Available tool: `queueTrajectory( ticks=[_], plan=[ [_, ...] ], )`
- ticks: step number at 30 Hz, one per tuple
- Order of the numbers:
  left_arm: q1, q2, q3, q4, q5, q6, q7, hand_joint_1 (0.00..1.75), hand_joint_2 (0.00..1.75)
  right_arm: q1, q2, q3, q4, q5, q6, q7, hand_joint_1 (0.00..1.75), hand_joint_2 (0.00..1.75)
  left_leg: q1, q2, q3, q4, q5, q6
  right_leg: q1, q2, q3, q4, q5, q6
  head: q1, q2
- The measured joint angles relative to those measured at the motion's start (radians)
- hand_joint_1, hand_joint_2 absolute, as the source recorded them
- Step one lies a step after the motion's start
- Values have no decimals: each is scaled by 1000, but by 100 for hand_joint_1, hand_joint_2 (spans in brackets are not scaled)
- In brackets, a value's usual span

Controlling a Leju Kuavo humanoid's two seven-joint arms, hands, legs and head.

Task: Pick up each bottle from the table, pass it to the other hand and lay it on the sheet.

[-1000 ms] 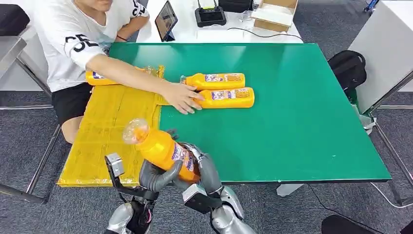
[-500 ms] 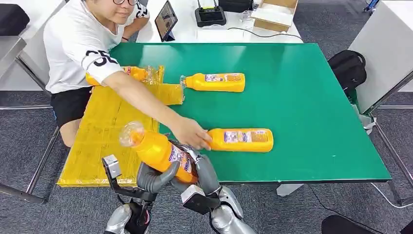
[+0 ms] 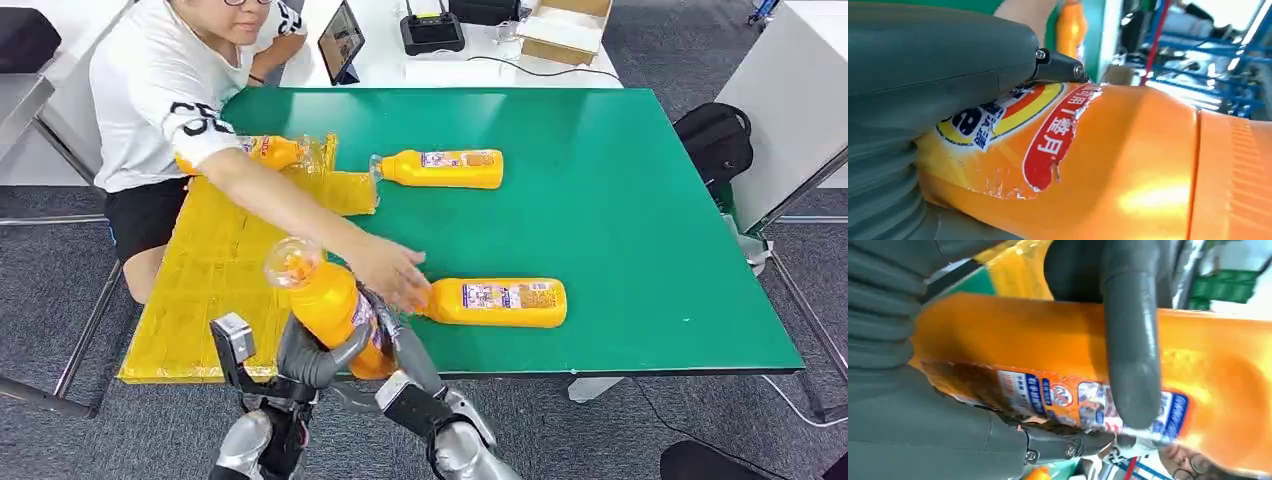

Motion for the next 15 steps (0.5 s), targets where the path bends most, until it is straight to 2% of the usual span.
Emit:
queueTrajectory(
  ticks=[9,15],
  plan=[
    [-27,0,18,-13,-8,12,-5,175,175,23,-6,4,-88,-14,20,12,0,0,0,0,0,0,0,0,0,0,0,0,0,0,0,0],
    [-59,0,56,-14,-28,94,-21,175,175,50,-6,7,-137,-75,61,6,0,0,0,0,0,0,0,0,0,0,0,0,0,0,0,0]
  ],
)
